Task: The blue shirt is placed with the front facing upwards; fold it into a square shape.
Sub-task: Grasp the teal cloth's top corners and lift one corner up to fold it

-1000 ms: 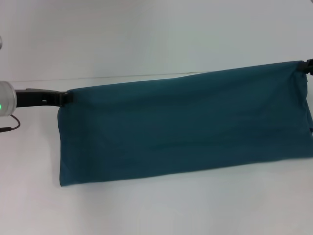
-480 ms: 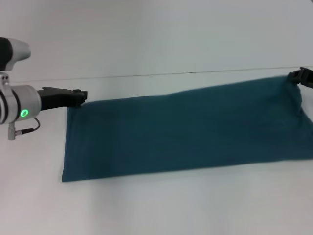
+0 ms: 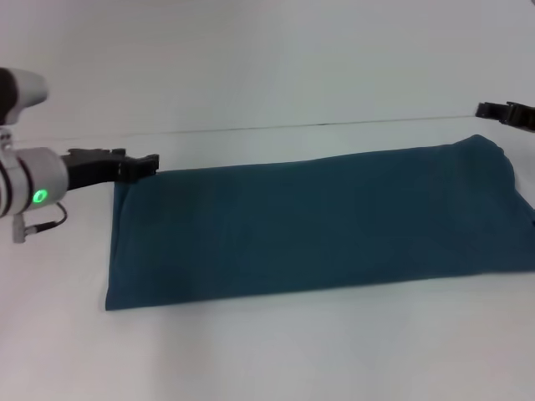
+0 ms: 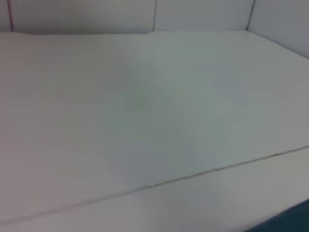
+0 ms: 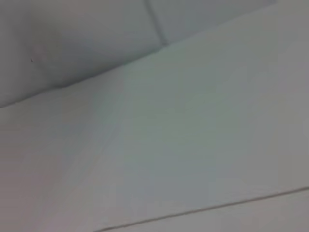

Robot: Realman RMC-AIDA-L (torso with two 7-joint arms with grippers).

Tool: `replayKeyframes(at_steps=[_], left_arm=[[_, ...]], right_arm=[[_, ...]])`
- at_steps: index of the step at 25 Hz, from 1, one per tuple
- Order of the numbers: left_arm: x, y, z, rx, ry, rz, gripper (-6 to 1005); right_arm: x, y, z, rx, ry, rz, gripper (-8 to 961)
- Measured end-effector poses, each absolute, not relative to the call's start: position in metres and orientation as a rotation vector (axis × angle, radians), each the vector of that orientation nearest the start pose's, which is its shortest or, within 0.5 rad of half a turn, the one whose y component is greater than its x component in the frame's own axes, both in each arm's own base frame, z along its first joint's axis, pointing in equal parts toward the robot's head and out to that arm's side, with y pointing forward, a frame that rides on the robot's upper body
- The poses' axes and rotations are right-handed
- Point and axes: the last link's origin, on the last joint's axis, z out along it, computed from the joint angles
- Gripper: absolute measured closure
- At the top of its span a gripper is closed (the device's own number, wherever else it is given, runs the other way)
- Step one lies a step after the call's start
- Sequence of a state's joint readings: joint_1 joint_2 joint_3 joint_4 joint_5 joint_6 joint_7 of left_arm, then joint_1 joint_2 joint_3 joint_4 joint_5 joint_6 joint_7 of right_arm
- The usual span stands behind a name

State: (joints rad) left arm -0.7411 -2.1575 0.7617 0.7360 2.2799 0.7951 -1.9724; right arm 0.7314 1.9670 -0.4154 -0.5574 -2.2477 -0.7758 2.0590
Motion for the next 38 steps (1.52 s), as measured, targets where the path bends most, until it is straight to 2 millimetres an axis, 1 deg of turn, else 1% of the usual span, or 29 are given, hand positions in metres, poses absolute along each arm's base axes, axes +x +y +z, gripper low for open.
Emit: replayKeyframes(at_steps=[2, 3, 6, 9, 13, 14, 19, 27, 32, 38], left_arm=[[-0.243, 0.438, 0.004, -2.147, -1.042, -0.340, 526], [-0.245, 0.433, 0.009, -2.140, -1.103, -0.346, 486], [-0.253, 0.425, 0.017, -2.110, -1.226, -0.318, 365], [-0.257, 0.421, 0.020, -2.102, -1.339, -0.251, 249], [-0.256, 0.421, 0.016, -2.090, -1.385, -0.185, 107], [-0.256, 0.422, 0.014, -2.087, -1.396, -0.169, 107], [-0.258, 0.424, 0.006, -2.092, -1.420, -0.126, 107], [-0.265, 0.426, -0.006, -2.083, -1.418, -0.079, 106], [-0.266, 0.427, -0.009, -2.077, -1.416, -0.073, 107], [-0.267, 0.426, -0.020, -2.105, -1.420, -0.046, 171]], right_arm=[[0.317, 0.440, 0.090, -1.792, 1.267, 0.542, 478], [0.315, 0.436, 0.089, -1.818, 1.244, 0.550, 448], [0.305, 0.423, 0.079, -1.917, 1.163, 0.579, 355], [0.302, 0.416, 0.073, -1.964, 1.137, 0.590, 263], [0.302, 0.412, 0.068, -1.983, 1.149, 0.594, 121], [0.302, 0.411, 0.067, -1.984, 1.151, 0.594, 85], [0.301, 0.410, 0.063, -1.996, 1.149, 0.592, 78], [0.301, 0.411, 0.063, -1.994, 1.149, 0.590, 79], [0.300, 0.412, 0.063, -1.992, 1.150, 0.593, 79], [0.298, 0.414, 0.063, -1.995, 1.144, 0.595, 80]])
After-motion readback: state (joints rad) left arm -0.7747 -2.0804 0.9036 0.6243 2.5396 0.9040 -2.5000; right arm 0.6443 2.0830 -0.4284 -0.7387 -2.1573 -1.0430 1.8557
